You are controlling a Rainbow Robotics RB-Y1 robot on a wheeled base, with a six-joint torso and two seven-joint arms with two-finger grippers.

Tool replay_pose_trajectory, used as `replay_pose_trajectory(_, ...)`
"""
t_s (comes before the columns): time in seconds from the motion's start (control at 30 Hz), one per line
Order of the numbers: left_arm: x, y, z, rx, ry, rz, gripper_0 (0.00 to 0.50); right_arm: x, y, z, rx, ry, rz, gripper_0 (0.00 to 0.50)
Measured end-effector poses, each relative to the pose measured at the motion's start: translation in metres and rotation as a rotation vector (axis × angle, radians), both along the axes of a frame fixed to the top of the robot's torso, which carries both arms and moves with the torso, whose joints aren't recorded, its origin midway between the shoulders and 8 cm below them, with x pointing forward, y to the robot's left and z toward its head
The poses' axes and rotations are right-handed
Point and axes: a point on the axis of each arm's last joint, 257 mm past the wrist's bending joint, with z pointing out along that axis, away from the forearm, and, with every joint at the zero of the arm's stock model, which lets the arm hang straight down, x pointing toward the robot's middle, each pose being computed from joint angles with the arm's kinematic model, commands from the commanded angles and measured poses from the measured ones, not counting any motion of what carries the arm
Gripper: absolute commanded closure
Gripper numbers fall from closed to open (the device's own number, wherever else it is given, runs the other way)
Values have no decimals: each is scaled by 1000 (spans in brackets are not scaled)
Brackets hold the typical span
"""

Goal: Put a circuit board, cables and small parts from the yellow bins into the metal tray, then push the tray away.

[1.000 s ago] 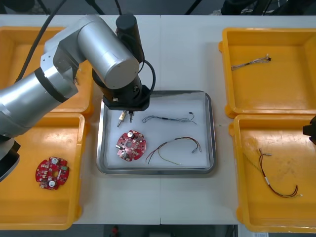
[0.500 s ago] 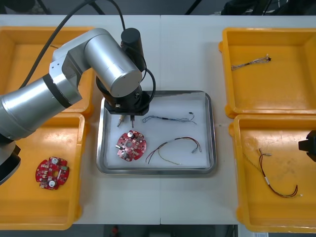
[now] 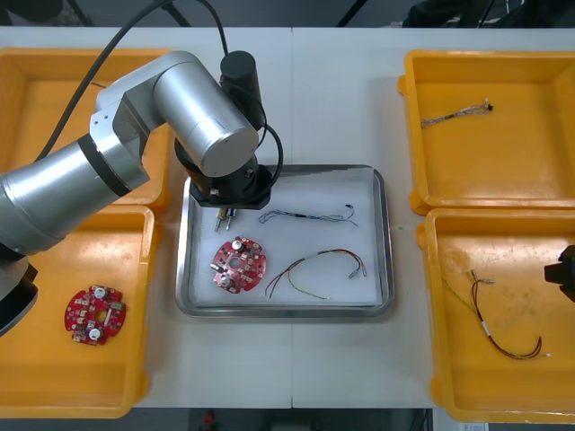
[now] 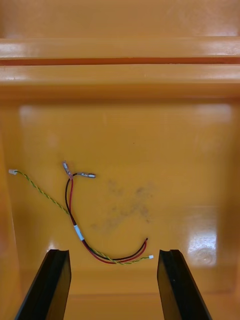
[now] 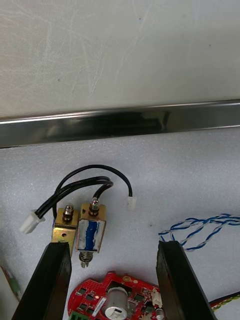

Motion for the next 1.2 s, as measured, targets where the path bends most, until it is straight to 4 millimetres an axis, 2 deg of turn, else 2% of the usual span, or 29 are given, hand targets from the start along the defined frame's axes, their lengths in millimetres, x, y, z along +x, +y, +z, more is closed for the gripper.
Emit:
replay_pose_trajectory(0.2, -3, 6, 13, 10, 8, 16, 0, -1, 0, 0, -3, 3, 4, 0)
replay_pose_trajectory(0.43, -11, 13, 56, -10, 4, 42, 0, -2, 7, 5, 0, 1, 47, 0)
replay_pose_trajectory(0.7, -27, 47, 104, -54, 8, 78, 0, -6, 30, 15, 6, 17, 182, 0)
replay_pose_trajectory(0.93, -32, 100, 134, -65, -82, 38, 0, -1, 78, 29, -15, 18, 387, 0)
replay_pose_trajectory(1.1, -40, 141, 138, -15, -104, -20, 0, 2, 122, 34, -6, 22, 501, 0)
replay_pose_trajectory(1.2, -45, 165, 139, -31, -102, 3, 0, -1, 150, 33, -28, 27, 597, 0)
